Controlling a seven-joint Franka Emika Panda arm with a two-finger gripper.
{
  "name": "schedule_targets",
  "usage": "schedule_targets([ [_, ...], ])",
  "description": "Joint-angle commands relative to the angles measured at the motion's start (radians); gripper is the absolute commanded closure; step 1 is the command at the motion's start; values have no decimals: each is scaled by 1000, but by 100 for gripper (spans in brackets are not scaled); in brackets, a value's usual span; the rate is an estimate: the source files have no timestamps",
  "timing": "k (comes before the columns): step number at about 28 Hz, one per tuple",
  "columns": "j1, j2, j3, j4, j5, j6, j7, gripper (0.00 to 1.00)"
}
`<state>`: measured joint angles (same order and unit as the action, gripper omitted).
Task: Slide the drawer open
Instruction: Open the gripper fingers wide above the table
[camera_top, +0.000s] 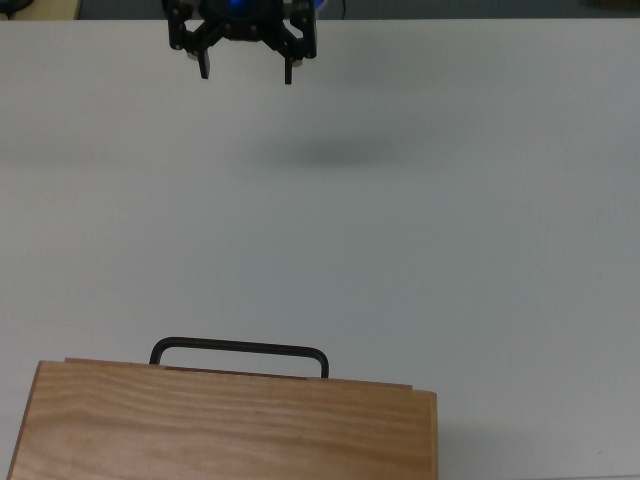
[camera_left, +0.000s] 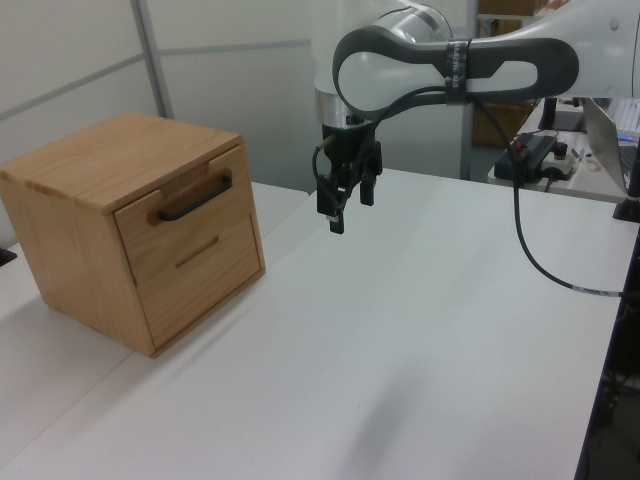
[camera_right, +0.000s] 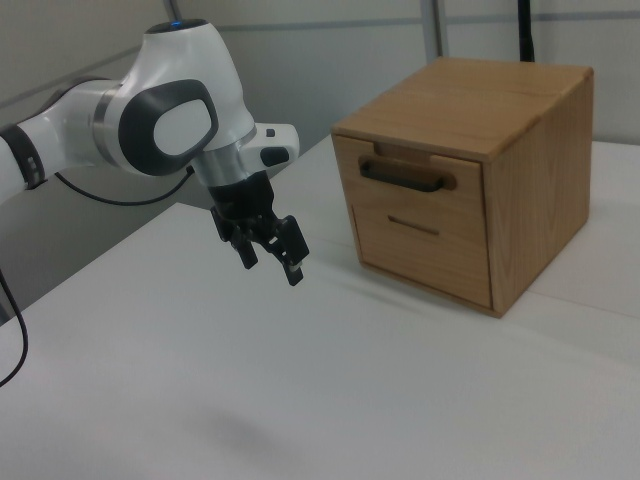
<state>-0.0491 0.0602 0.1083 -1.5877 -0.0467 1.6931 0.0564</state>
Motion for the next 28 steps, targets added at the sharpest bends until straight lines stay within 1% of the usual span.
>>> schedule_targets([
  [1,-3,-25,-2,-12,11,-50,-10,0],
  [5,-3,-26,-4,-9,19,-73,2,0],
  [7,-6,-25,-6,6,21,-110,49,0],
  [11,-14,-25,-7,9,21,-135,161,0],
  [12,-14,-26,-6,9,21,-135,222,0],
  [16,-14,-28,-4,11,24,-139,370,0],
  [17,-14,-34,-2,11,27,-151,443,0],
  [20,-14,-36,-2,11,34,-164,537,0],
  [21,-14,-36,-2,11,40,-164,569,0],
  [22,-15,-36,-4,11,63,-159,644,0],
  [25,-17,-36,-9,23,113,-158,761,0],
  [27,-17,-33,-7,26,139,-156,847,0],
  [28,-17,-31,-7,26,143,-155,876,0],
])
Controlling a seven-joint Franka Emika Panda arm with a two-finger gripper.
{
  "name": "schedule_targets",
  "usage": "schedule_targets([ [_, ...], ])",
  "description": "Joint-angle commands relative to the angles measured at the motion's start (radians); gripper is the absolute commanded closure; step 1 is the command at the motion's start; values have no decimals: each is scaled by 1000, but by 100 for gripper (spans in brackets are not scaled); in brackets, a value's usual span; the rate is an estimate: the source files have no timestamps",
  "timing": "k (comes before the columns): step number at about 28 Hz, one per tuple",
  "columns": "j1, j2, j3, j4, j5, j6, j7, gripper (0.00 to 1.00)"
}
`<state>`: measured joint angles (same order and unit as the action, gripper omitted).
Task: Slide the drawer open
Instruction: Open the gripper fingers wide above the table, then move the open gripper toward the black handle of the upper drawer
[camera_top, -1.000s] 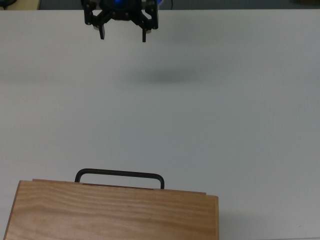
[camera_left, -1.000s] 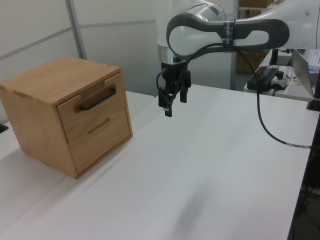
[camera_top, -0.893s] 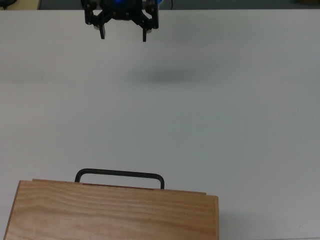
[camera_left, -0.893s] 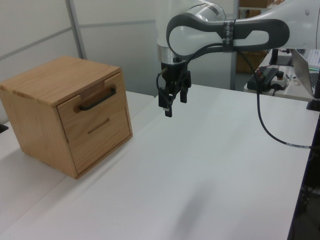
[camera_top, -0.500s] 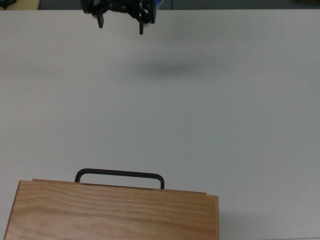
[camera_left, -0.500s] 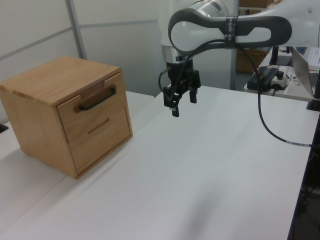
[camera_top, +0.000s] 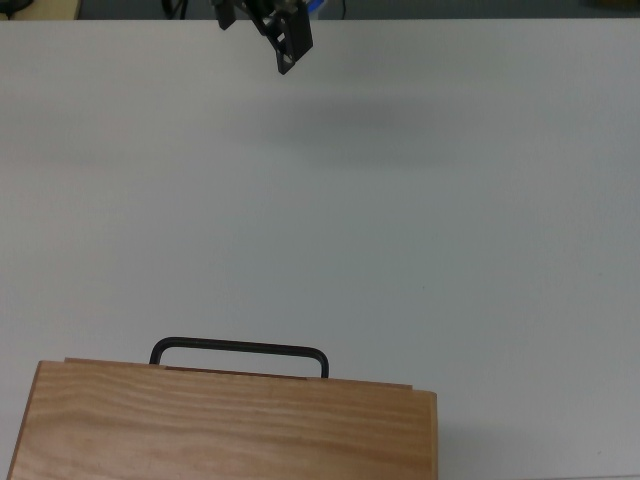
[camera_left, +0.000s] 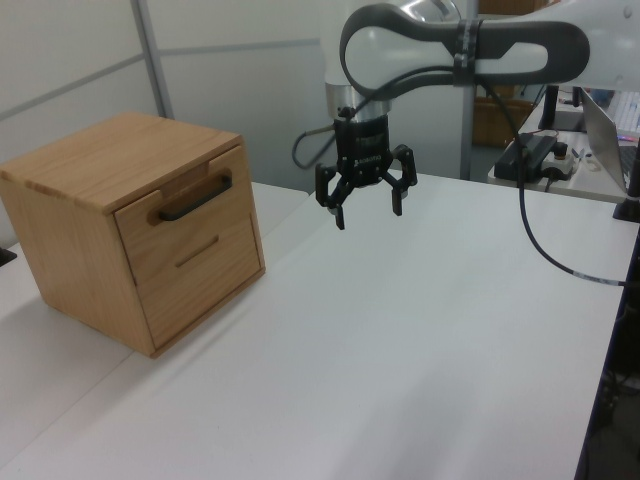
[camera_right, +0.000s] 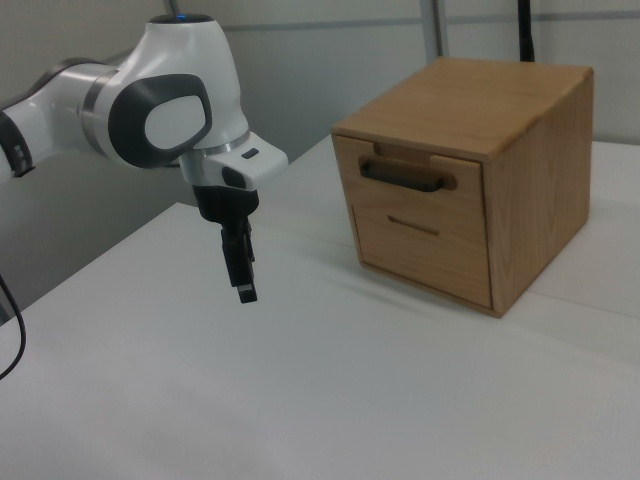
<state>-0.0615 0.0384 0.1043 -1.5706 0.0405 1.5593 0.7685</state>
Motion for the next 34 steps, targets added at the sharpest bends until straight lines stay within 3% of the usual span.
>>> schedule_targets([
  [1,-4,-8,-2,9,61,-21,195,0],
  [9,-1,-2,5,6,65,51,477,0],
  [15,0,32,6,-11,64,230,687,0],
  [24,5,112,8,-23,61,461,814,0],
  [34,0,199,6,-22,41,800,816,0],
])
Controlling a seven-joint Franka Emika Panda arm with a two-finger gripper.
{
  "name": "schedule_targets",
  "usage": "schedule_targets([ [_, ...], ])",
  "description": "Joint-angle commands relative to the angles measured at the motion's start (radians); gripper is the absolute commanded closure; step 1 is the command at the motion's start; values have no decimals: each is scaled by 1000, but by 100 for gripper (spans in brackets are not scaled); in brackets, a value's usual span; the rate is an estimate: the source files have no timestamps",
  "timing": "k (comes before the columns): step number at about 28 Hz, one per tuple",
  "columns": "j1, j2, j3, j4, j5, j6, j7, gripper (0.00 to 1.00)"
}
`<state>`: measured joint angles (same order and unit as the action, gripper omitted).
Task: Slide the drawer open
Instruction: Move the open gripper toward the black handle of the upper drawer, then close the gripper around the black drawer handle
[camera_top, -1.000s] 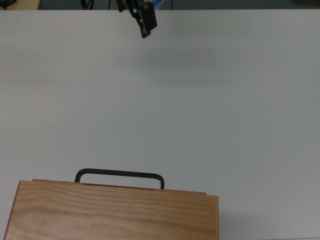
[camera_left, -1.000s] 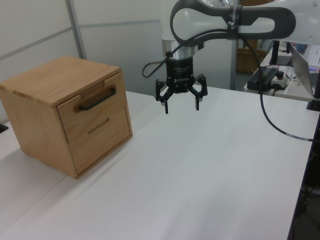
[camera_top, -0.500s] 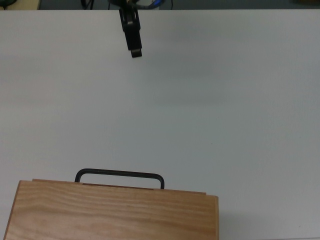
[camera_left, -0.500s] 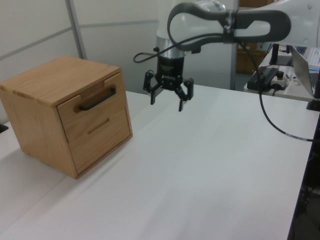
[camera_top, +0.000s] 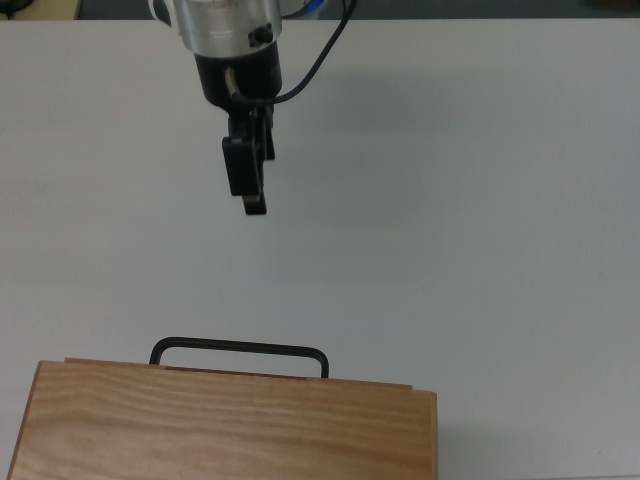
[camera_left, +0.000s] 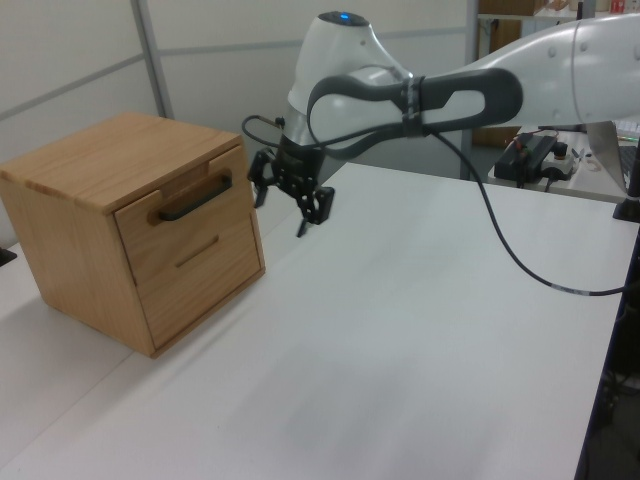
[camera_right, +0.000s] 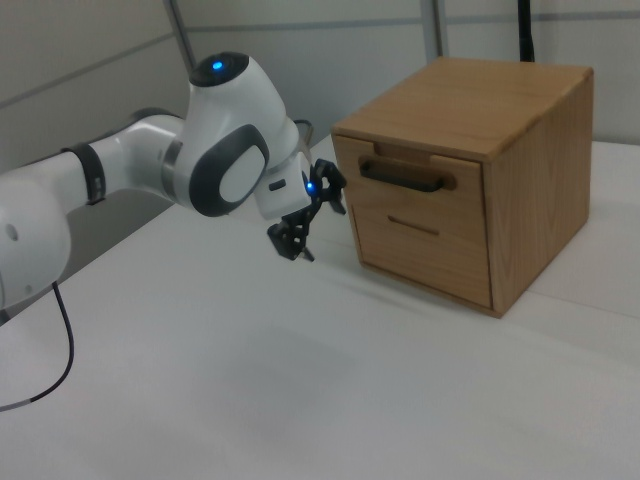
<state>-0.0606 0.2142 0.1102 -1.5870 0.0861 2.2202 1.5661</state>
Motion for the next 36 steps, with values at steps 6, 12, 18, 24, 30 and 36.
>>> schedule_targets([
  [6,1,88,0,4,-61,341,15,0],
  [12,4,163,-1,4,-103,638,14,0],
  [18,2,224,0,9,-137,783,12,0],
  [24,5,278,0,12,-140,926,11,0],
  [30,7,318,2,24,-144,1038,3,30],
  [36,7,332,3,61,-144,1047,-14,100],
])
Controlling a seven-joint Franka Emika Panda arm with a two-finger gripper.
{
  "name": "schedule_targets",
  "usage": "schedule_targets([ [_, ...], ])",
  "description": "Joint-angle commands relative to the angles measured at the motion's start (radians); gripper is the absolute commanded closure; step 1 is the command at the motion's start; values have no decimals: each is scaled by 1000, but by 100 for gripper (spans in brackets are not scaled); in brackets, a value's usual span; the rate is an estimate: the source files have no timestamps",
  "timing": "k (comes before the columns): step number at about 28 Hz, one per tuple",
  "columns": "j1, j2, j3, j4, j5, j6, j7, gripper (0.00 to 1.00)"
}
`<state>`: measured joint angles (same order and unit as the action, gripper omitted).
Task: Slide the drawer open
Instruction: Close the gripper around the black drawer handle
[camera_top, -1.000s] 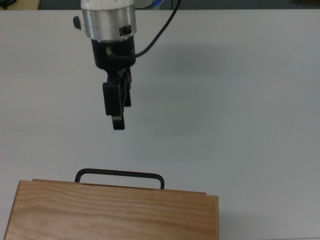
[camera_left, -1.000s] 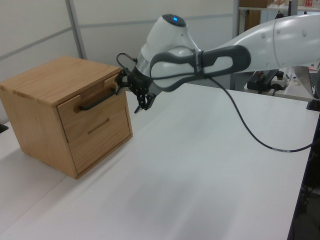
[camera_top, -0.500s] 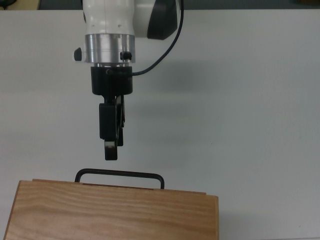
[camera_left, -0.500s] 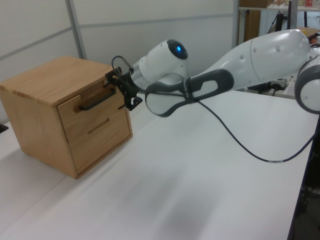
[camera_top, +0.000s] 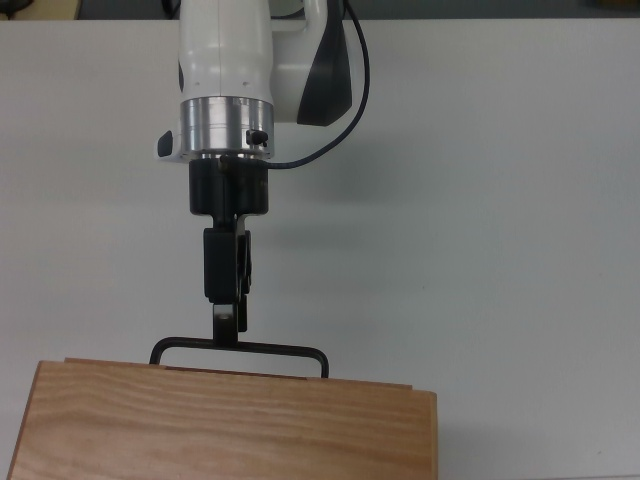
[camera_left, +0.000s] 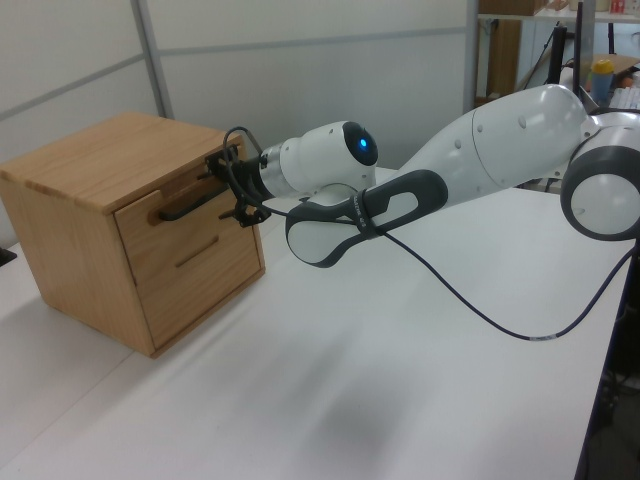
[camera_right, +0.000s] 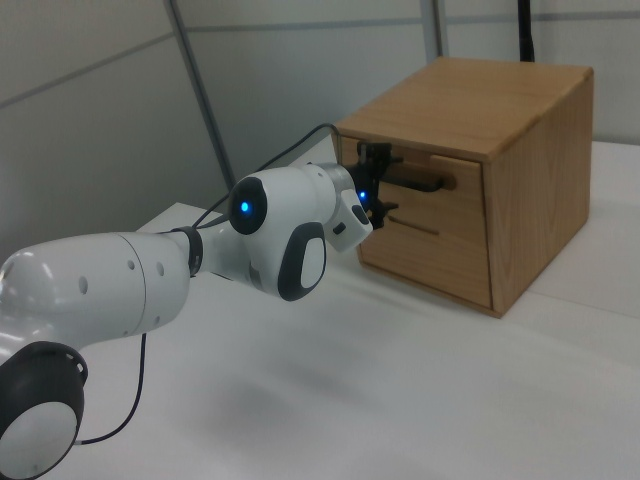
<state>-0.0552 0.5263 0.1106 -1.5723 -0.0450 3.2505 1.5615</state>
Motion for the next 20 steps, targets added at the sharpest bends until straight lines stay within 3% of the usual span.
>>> schedule_targets([
  [1,2,21,3,52,-13,17,-9,100],
  [20,17,57,1,70,-19,15,-28,100],
])
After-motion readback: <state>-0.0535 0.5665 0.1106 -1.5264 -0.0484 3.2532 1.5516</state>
